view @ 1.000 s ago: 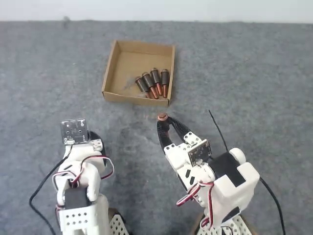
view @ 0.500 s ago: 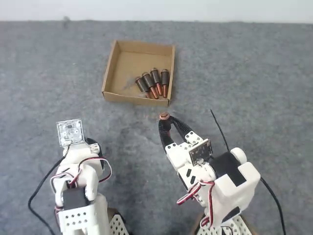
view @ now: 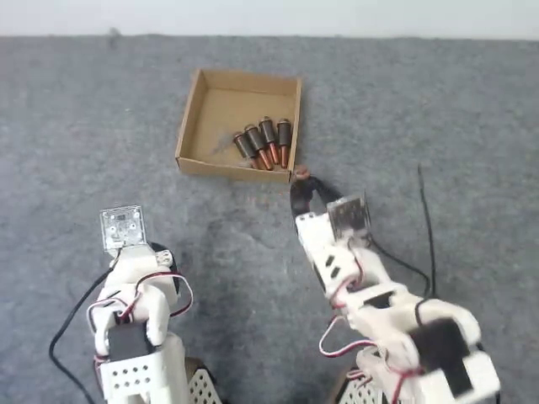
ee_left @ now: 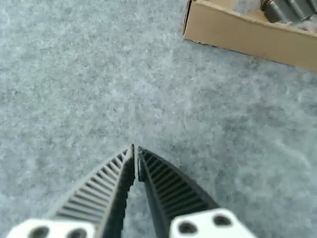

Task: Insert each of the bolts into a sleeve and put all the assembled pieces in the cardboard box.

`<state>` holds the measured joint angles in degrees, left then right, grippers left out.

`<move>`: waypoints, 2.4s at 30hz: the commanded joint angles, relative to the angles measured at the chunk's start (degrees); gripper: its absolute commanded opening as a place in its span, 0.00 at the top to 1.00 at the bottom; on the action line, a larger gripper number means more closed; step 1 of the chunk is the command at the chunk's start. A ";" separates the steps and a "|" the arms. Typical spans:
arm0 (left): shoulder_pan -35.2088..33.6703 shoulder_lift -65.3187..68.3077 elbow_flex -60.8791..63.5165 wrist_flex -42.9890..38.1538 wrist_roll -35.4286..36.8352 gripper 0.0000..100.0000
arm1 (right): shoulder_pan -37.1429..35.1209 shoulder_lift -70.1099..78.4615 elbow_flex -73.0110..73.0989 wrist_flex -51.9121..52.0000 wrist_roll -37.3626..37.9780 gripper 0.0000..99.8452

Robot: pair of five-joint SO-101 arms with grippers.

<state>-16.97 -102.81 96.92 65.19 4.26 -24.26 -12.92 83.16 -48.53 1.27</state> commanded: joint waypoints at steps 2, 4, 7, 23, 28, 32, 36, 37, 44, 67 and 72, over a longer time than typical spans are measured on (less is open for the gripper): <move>-0.09 0.00 -0.31 0.09 -0.26 0.99 | 1.71 -8.66 -11.34 19.47 0.70 0.99; 0.00 0.00 -0.31 0.09 -0.18 0.99 | 1.71 -8.92 -15.82 26.33 0.79 0.99; 0.00 0.00 -0.31 0.18 -0.18 0.99 | 1.80 -7.78 -23.47 36.26 0.79 0.99; -0.26 0.00 -0.31 0.26 -0.26 0.99 | 1.80 26.15 -75.69 66.07 0.70 0.99; -0.26 0.00 -0.31 0.26 -0.26 0.99 | 1.36 38.99 -94.68 77.05 0.44 0.99; -0.26 0.18 -0.31 0.26 -0.35 0.99 | 1.36 49.01 -109.01 84.44 0.35 0.99; -0.26 0.18 -0.31 0.26 -0.35 0.99 | 1.63 56.66 -119.82 89.10 -1.58 0.99; -0.18 0.18 -0.31 0.26 -0.35 0.99 | 1.63 57.80 -122.20 90.42 -3.08 0.98; -0.09 0.18 -0.31 0.26 -0.35 0.99 | 1.19 62.11 -133.36 99.91 -5.27 0.90; -0.09 0.26 -0.31 -0.09 -0.35 0.99 | 5.49 50.95 -135.21 132.00 -5.10 1.00; -0.09 0.26 -0.31 -0.09 -0.35 0.99 | 7.16 46.29 -135.12 138.42 -5.54 1.00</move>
<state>-16.97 -102.81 96.92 65.19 4.26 -18.29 40.53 -48.53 86.86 -3.56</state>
